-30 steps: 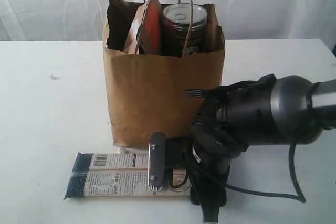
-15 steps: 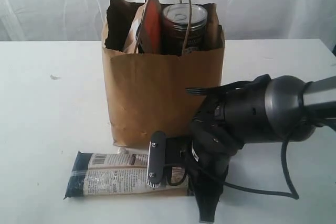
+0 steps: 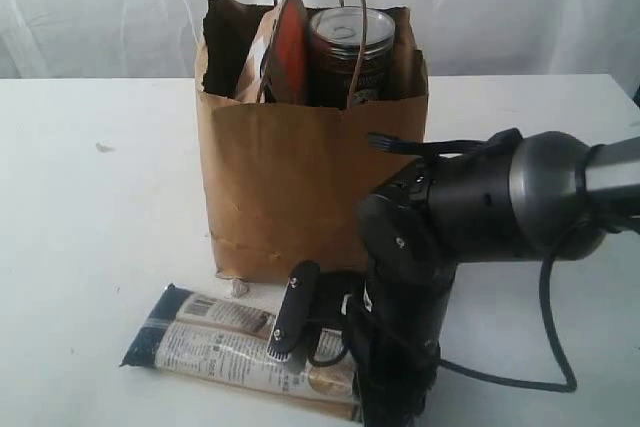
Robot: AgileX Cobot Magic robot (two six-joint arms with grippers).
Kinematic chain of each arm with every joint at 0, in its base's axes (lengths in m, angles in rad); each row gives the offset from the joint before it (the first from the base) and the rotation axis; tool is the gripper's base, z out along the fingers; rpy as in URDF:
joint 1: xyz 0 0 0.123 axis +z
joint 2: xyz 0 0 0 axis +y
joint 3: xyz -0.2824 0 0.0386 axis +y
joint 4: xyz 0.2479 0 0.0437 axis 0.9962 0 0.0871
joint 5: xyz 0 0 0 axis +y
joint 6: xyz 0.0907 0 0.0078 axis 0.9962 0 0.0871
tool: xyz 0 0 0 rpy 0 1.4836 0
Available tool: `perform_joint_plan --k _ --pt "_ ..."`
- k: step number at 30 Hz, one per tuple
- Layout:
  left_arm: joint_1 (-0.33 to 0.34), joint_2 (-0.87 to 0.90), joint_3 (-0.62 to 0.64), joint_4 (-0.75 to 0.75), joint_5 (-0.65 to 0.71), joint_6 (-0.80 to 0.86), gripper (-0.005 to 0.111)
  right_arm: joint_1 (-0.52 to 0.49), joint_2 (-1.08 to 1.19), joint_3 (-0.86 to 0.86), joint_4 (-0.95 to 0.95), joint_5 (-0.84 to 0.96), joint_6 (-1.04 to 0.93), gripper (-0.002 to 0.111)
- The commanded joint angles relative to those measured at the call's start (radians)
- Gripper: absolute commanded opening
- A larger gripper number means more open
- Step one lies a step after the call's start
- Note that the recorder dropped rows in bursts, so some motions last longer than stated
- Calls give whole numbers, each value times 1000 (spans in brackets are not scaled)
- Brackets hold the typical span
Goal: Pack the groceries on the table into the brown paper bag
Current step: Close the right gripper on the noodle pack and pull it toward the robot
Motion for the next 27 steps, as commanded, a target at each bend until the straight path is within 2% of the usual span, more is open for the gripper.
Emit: perform_joint_plan --k 1,9,12,14,19,21,27 --pt "1 -4 4 -6 -1 -4 0 51 27 27 81 197 -28 0" --pt "1 -4 4 -6 -1 -4 0 144 27 27 79 241 2 0" --pt "1 -4 4 -6 -1 -4 0 144 27 27 71 239 24 5" --pt "1 -4 4 -6 -1 -4 0 144 27 27 61 239 36 15" --pt "1 -4 4 -6 -1 -4 0 144 27 27 39 234 73 52" --pt "1 -4 4 -6 -1 -4 0 144 27 25 34 234 76 62" --pt "1 -4 4 -6 -1 -4 0 144 -25 -2 34 234 76 65"
